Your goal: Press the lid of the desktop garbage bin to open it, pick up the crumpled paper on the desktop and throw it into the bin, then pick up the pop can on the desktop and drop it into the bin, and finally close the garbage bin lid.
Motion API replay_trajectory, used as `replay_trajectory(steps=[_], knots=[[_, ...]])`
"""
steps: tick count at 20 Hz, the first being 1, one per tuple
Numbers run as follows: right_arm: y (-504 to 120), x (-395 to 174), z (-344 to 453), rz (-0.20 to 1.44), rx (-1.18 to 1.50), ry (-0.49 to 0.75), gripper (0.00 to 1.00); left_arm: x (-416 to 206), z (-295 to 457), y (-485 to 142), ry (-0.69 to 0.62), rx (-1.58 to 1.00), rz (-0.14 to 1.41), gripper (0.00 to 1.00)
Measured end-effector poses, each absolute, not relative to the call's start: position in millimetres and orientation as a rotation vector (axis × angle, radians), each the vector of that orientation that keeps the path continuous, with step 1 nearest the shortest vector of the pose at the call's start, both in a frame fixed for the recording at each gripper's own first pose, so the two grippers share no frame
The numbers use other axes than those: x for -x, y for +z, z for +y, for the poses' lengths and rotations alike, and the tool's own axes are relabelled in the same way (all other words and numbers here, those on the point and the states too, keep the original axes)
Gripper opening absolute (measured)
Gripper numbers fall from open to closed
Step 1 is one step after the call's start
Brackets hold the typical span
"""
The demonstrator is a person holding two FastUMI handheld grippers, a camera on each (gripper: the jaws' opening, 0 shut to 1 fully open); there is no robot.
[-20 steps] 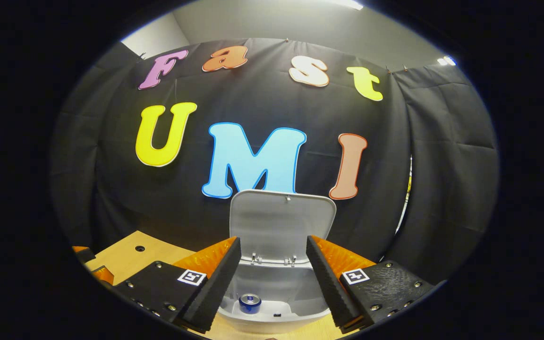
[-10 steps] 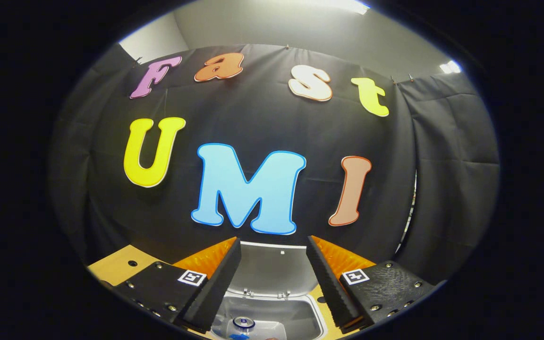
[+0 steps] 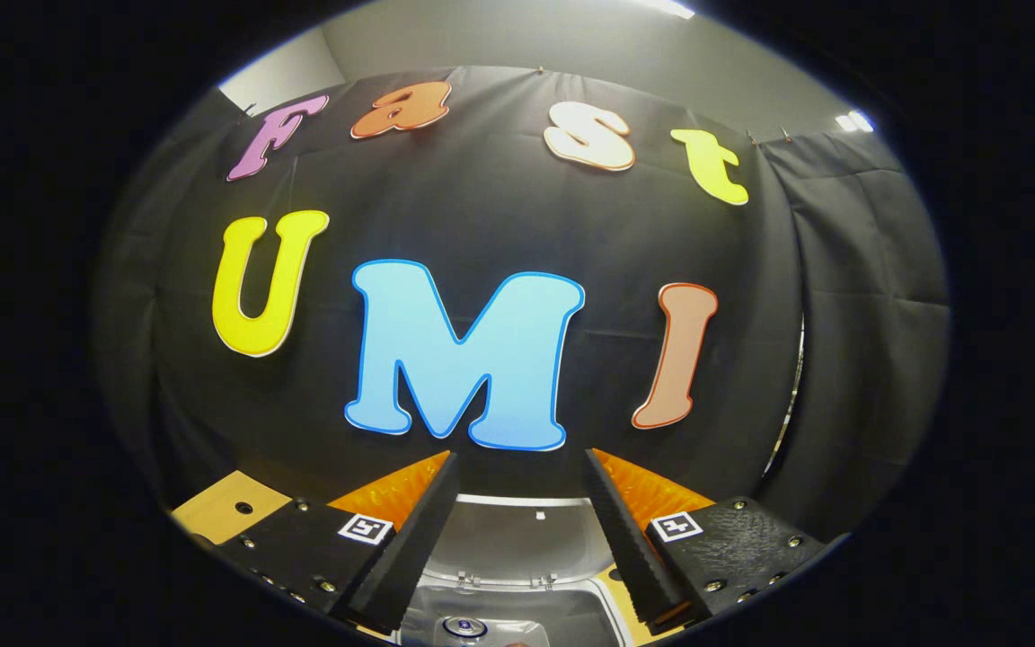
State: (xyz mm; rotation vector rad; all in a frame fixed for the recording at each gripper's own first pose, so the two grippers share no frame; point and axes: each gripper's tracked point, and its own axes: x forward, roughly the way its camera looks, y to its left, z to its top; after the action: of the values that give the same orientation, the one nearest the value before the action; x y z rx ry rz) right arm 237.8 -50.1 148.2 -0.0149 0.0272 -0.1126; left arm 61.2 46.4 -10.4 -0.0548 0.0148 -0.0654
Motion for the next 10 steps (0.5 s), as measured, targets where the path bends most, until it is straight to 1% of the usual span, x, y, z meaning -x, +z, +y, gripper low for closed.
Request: replay_trajectory(steps=[1,5,10], knots=[[145.5,-242.2,-50.2,0.037,0.004,-0.111,0.89,-61.3,48.7,-10.5,-0.061,0.055,0.015,0.93],[139.5,-242.5,-50.7,0.060,-0.037,-0.105,0.89,-54.1,56.2,-14.8,-0.041,0.065,0.031,0.93],[132.4,-224.0,-48.4,0.043,-0.098,-0.089,0.89,-47.0,53.6,-18.6,-0.042,0.041,0.035,0.93]])
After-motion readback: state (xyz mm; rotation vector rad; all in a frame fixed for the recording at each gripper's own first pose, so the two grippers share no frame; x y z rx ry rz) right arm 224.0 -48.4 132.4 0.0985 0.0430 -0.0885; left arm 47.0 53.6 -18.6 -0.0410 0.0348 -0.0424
